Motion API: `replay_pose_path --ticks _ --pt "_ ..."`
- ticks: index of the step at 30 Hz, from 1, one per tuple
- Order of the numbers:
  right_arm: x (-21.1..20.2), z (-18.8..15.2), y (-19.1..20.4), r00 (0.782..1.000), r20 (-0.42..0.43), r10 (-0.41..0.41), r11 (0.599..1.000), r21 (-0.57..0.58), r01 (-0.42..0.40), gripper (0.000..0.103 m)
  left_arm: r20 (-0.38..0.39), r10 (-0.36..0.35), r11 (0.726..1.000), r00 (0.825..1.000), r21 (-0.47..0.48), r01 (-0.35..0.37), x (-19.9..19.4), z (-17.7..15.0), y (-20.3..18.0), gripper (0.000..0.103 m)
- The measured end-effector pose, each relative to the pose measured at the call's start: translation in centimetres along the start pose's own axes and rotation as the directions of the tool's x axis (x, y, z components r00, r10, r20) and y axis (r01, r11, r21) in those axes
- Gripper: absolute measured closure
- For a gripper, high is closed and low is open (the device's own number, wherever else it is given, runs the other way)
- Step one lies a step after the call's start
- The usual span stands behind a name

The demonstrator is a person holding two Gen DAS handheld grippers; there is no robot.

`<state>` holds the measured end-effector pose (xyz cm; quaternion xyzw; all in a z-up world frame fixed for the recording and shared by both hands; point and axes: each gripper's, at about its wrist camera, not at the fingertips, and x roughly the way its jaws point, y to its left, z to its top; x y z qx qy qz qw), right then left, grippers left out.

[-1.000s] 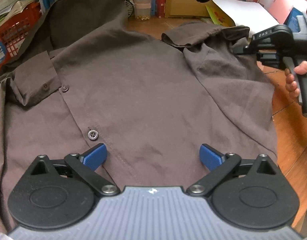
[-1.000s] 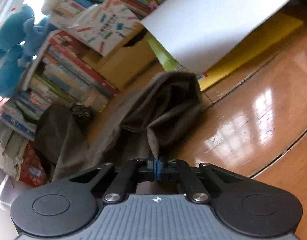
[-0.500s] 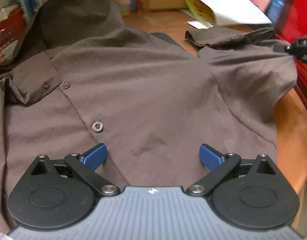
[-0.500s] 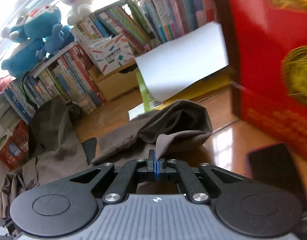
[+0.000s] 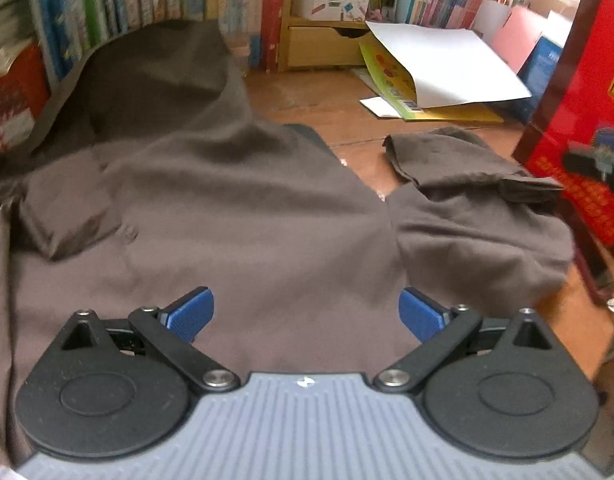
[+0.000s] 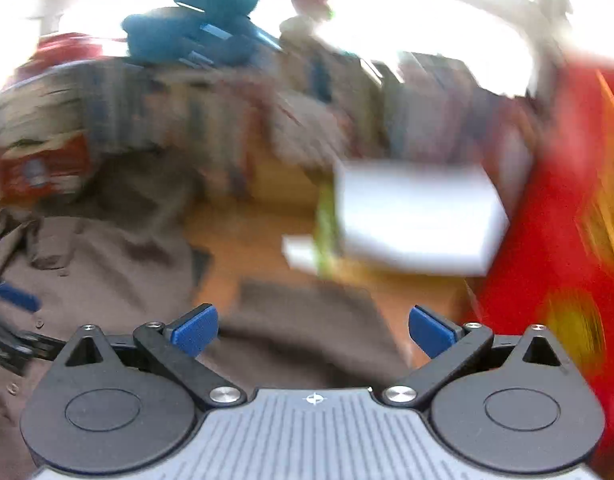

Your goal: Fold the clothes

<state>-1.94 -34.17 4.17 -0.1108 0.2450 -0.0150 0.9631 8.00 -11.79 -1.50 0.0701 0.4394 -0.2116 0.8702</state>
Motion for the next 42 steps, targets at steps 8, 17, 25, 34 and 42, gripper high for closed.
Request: replay_pose_path --ticks 8,17,25,34,42 --pt "9.2 -1.8 5.6 0.996 -0.043 -0.081 0.862 -0.504 0.048 0.007 -0.058 -0.012 0.989 0.998 0.149 0.020 2.2 -3.1 -2.8 0.000" --pt "13.7 -2.3 4.5 0.973 -0.227 0.032 0.944 -0.314 -0.104 0.047 -0.109 -0.076 0.966 0.991 0.237 0.100 -0.6 -6.2 -1.9 0.000" --pt "14.4 -2.0 2.2 0.953 -0.278 0.122 0.978 -0.128 -0.162 0.056 -0.099 -0.004 0.981 0.995 0.194 0.023 -1.1 -4.3 -1.7 0.000" --pt "13.9 -2.0 -0.6 0.956 -0.250 0.153 0.984 0.132 -0.123 0.089 -0.078 0.031 0.996 0.996 0.088 -0.024 2.2 -2.1 -1.9 0.000" --pt "8.2 1.7 -3.4 0.975 -0.073 0.211 0.944 0.275 -0.183 0.090 -0.079 0.051 0.996 0.996 0.074 -0.045 1.4 -2.5 -1.4 0.000"
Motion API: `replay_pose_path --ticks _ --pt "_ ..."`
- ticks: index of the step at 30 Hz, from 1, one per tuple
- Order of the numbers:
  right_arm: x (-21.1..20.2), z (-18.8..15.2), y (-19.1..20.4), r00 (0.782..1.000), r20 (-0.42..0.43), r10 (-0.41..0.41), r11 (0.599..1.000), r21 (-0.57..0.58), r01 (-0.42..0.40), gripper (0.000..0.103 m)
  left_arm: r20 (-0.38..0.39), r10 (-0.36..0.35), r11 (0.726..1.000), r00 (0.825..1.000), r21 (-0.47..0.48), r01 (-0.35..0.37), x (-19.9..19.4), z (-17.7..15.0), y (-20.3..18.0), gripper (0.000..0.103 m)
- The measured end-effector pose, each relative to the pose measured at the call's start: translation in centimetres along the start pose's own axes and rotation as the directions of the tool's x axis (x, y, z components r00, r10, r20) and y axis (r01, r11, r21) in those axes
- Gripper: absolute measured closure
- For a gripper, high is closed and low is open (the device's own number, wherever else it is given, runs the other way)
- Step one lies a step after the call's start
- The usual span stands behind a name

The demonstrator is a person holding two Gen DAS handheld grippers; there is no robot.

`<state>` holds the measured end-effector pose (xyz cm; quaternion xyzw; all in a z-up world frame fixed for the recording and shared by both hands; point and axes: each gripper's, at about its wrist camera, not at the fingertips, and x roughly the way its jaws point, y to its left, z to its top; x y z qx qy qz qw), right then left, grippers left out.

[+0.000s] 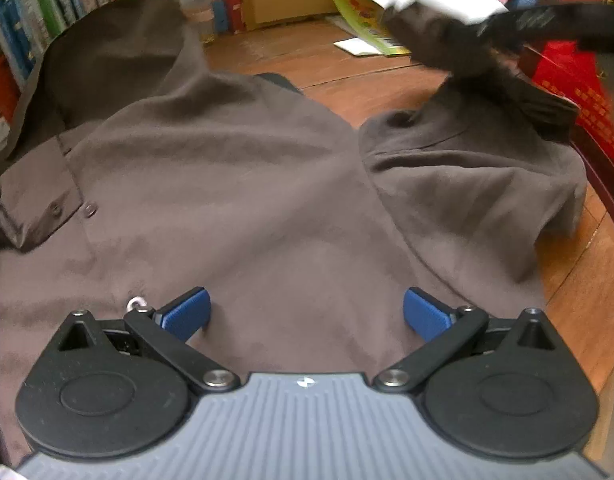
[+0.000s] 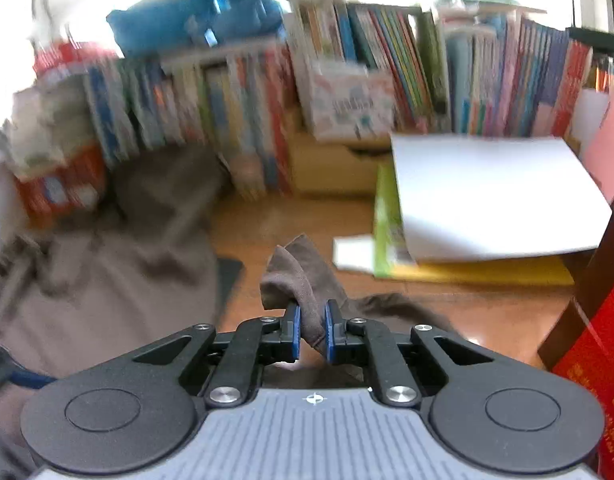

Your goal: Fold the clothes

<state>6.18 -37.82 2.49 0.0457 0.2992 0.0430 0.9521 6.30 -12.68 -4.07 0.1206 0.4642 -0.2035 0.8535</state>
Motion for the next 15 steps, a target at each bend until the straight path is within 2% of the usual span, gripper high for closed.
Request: replay_pose_path --ticks 4,7,10,13,14,15 --pt "-3.8 3.0 1.3 0.990 0.072 0.118 0.990 0.071 -0.123 0.090 0.017 0.045 0.998 0.999 -0.047 -0.044 -1.2 -0.9 2.3 0.000" --pt "-6.1 5.1 3.4 0.963 0.106 0.248 0.956 0.134 -0.260 0.090 0.039 0.109 0.989 0.993 -0.103 -0.105 -2.8 -2.0 5.1 0.000" --pt "-6.3 6.5 6.7 0.913 0.075 0.401 0.892 0.196 -0.408 0.090 0.047 0.186 0.967 0.981 -0.184 -0.175 -4.3 -3.4 8.9 0.000" --pt "-4.6 6.1 12.1 0.834 0.021 0.551 0.809 0.231 -0.541 0.090 0.043 0.242 0.931 0.969 -0.291 -0.220 -5.9 -5.3 13.0 0.000" --pt "-3.6 5.4 14.0 0.813 -0.003 0.582 0.790 0.237 -0.565 0.090 0.040 0.260 0.916 0.965 -0.327 -0.233 -6.5 -5.9 14.3 0.000" --pt "-2.5 4.6 15.6 0.801 -0.035 0.597 0.784 0.238 -0.574 0.090 0.036 0.277 0.899 0.960 -0.362 -0.246 -7.0 -6.6 15.7 0.000"
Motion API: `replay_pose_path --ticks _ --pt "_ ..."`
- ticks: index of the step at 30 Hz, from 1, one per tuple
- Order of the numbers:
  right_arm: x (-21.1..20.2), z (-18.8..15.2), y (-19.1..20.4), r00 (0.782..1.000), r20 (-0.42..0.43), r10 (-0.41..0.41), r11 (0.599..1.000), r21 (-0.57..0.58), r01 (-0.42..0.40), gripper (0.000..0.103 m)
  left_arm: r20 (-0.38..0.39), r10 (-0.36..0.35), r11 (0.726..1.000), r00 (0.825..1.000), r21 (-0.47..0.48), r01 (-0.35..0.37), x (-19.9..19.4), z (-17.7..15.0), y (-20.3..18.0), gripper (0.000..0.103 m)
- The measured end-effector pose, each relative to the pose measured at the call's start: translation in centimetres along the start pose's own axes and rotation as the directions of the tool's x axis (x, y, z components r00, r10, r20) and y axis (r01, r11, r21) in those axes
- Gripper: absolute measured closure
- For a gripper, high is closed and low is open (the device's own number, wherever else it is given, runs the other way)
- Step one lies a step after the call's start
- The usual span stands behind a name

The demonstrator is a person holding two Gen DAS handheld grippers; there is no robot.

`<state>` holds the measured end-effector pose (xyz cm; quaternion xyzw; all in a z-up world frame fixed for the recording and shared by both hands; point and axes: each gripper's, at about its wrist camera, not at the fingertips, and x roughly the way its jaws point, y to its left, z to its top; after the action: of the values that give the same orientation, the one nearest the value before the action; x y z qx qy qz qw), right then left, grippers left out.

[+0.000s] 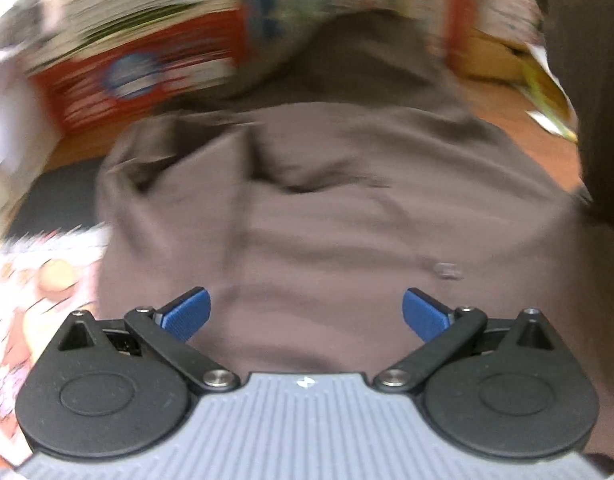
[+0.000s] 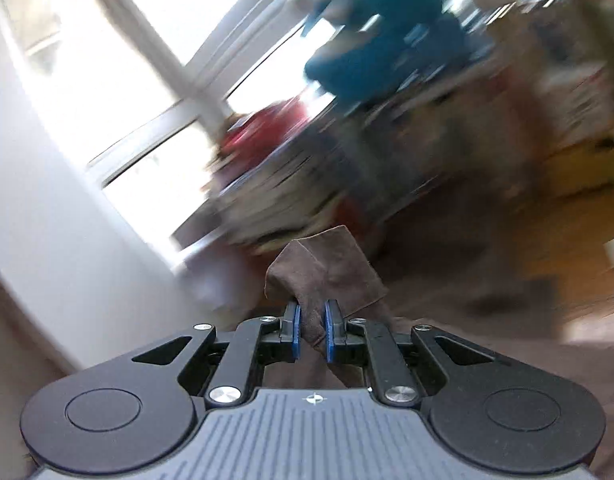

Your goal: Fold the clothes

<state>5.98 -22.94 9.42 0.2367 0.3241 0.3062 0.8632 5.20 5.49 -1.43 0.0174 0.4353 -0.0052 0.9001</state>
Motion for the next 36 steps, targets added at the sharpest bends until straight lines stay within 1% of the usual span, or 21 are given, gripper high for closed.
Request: replay_pose_path --ticks 2,4,5,8,10,11,13,15,18,19,21,23,25,26,28,29,30,31,32,34,36 --pt "3.8 -1.7 0.7 0.997 -0.070 0.021 1.000 0.002 -0.021 0.090 -0.001 0.023 0.998 1.000 -0.050 -0.023 -0.4 -0.6 2.5 0.000" --pt "7.6 -3.5 1.5 0.989 -0.140 0.042 0.999 0.006 -0.042 0.089 -0.002 0.046 0.995 0.999 -0.089 -0.046 -0.9 -1.2 4.7 0.000" --pt "9.3 -4.5 1.6 0.984 -0.173 0.038 0.999 0.005 -0.037 0.089 -0.003 0.060 0.993 0.998 -0.102 -0.060 -1.1 -1.5 5.7 0.000" --pt "12.5 -7.6 0.9 0.965 -0.259 -0.026 1.000 -0.001 0.026 0.088 0.004 0.070 0.987 0.998 -0.144 -0.069 -1.7 -2.1 8.0 0.000" --pt "13.7 -9.2 0.3 0.951 -0.305 -0.052 0.998 0.001 0.055 0.080 0.017 0.070 0.984 0.997 -0.165 -0.067 -2.3 -2.2 8.9 0.000" --pt "13.8 -9.8 0.3 0.947 -0.316 -0.054 0.998 0.002 0.058 0.072 0.028 0.067 0.983 0.997 -0.172 -0.062 -2.6 -2.1 9.1 0.000" --pt "13.4 -10.3 0.8 0.943 -0.325 -0.068 0.998 -0.015 0.067 0.024 0.059 0.052 0.983 0.997 -0.177 -0.040 -3.3 -1.6 9.0 0.000" --pt "11.8 -10.3 1.5 0.949 -0.307 -0.071 0.997 -0.050 0.058 0.014 0.094 0.022 0.985 0.995 -0.174 -0.005 -4.0 -1.0 8.5 0.000" --pt "8.0 -9.9 1.6 0.966 -0.252 -0.052 0.997 -0.076 0.033 0.014 0.143 -0.071 0.986 0.987 -0.141 0.091 -5.0 0.2 6.8 0.000" --pt "6.8 -9.9 1.1 0.973 -0.222 -0.064 0.996 -0.075 0.048 0.014 0.146 -0.097 0.986 0.985 -0.120 0.115 -5.0 0.5 5.9 0.000" --pt "4.3 -9.9 -0.2 0.979 -0.157 -0.130 0.991 -0.063 0.121 0.013 0.132 -0.132 0.987 0.982 -0.071 0.142 -4.7 1.2 3.8 0.000" --pt "2.3 -10.1 -2.7 0.967 -0.113 -0.227 0.974 -0.028 0.225 0.013 0.098 -0.137 0.990 0.986 -0.018 0.140 -3.6 1.7 1.1 0.000" --pt "0.6 -10.5 -5.2 0.945 -0.084 -0.317 0.948 0.013 0.319 0.013 0.082 -0.119 0.993 0.989 0.034 0.117 -2.6 1.9 -1.0 0.000" --pt "0.0 -10.8 -6.5 0.930 -0.084 -0.357 0.932 0.031 0.360 0.014 0.074 -0.093 0.994 0.993 0.059 0.088 -2.1 1.7 -2.0 0.000" --pt "-0.2 -12.0 -8.7 0.902 -0.116 -0.415 0.905 0.053 0.423 0.016 0.059 -0.030 0.993 0.998 0.113 0.024 -1.0 1.0 -3.7 0.000" --pt "0.0 -12.5 -9.5 0.894 -0.127 -0.431 0.897 0.053 0.440 0.016 0.053 0.002 0.990 0.999 0.140 -0.009 -0.5 0.6 -4.3 0.000" --pt "-0.1 -13.1 -9.9 0.890 -0.122 -0.439 0.894 0.040 0.446 0.015 0.051 0.026 0.986 0.998 0.161 -0.034 -0.1 0.0 -4.7 0.000" --pt "-0.3 -13.6 -9.9 0.895 -0.094 -0.436 0.899 0.007 0.438 0.014 0.051 0.048 0.982 0.998 0.179 -0.056 0.2 -0.6 -5.0 0.000" --pt "-0.3 -14.1 -9.7 0.896 -0.077 -0.438 0.899 -0.033 0.437 0.014 0.062 0.054 0.982 0.997 0.177 -0.064 0.3 -1.1 -5.1 0.000" --pt "0.4 -14.4 -8.6 0.877 -0.088 -0.473 0.879 -0.118 0.462 0.014 0.086 0.049 0.985 0.995 0.159 -0.063 0.3 -1.6 -4.8 0.000" --pt "0.9 -14.1 -7.5 0.861 -0.119 -0.494 0.866 -0.154 0.476 0.013 0.092 0.037 0.989 0.995 0.143 -0.050 0.2 -1.8 -4.4 0.000"
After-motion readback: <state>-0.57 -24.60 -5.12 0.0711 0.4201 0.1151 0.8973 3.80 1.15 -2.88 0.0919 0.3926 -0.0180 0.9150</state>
